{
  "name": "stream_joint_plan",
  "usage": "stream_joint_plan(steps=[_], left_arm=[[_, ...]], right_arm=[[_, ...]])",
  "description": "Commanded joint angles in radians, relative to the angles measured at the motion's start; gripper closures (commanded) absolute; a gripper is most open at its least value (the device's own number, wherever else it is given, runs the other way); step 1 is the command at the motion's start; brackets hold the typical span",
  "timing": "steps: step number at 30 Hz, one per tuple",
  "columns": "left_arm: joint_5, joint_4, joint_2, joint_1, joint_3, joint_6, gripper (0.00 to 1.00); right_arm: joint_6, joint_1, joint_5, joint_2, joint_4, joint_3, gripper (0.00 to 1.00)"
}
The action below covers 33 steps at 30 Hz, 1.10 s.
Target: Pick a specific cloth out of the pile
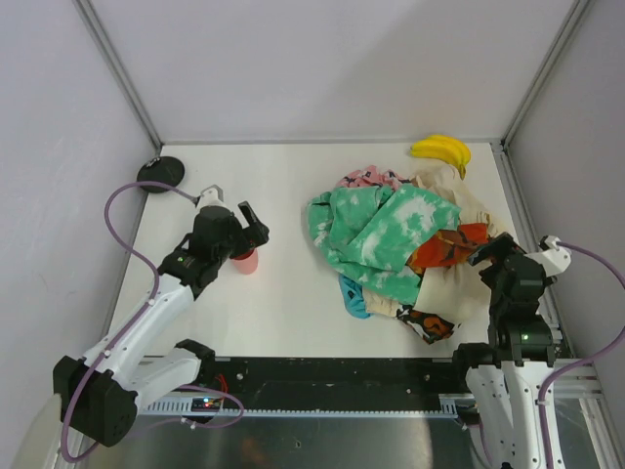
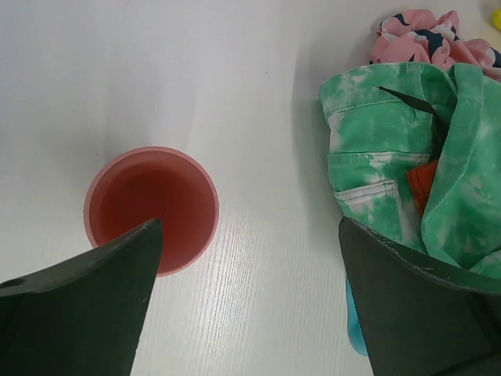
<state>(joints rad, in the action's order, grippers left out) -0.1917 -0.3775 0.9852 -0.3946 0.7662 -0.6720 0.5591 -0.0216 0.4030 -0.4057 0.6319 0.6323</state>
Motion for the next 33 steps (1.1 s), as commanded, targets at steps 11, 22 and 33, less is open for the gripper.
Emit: stream_joint_plan(steps=[11, 22, 33], left_arm=[[0.045, 0.019, 0.080, -0.006, 0.053, 0.037, 0.00], [0.027, 0.020, 0.052, -0.006, 0.027, 0.048, 0.00], [0.060, 0.020, 0.035, -0.006, 0.024, 0.047, 0.00]], right_arm=[[-0.333, 0.339, -0.416, -0.202, -0.292, 0.044, 0.01], [-0.723, 0.958, 0.162, -1.054, -0.163, 0.384, 0.01], [-0.669, 0.824, 0.124, -1.354, 0.007, 0.419, 0.01]])
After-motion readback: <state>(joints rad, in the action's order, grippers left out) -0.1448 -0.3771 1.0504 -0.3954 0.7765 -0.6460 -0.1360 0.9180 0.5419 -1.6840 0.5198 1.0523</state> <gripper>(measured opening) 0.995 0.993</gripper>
